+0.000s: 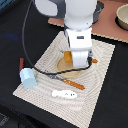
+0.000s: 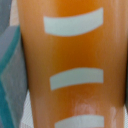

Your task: Interact with the objects in diverse but meaningful ways.

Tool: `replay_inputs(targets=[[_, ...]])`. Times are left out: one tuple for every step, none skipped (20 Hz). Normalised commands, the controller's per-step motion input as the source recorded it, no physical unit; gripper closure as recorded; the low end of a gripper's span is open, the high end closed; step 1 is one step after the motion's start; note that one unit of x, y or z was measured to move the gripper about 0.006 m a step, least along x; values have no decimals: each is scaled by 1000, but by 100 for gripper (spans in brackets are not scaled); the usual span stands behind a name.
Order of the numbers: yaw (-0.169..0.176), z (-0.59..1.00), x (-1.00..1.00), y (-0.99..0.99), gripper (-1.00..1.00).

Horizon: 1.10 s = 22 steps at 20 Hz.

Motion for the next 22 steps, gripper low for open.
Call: replay_inputs(targets=[[183, 497, -37, 411, 100], [172, 489, -31, 457, 100], [166, 451, 0, 523, 100], [158, 409, -43, 603, 100], [151, 349, -54, 631, 100], [145, 294, -94, 637, 100], [139, 251, -123, 651, 100], [137, 237, -126, 660, 100], [132, 211, -143, 686, 100], [125, 189, -149, 711, 100], [119, 171, -160, 726, 100], [110, 134, -160, 754, 100], [105, 86, -140, 777, 100], [97, 40, -97, 763, 100], [77, 0, -14, 703, 100], [57, 0, 0, 611, 100], [20, 0, 0, 520, 100], [0, -63, 0, 457, 100], [-44, -129, 0, 380, 100], [-87, -194, 0, 277, 100], [-116, -266, -14, 200, 100], [-128, -317, -71, 149, 100]])
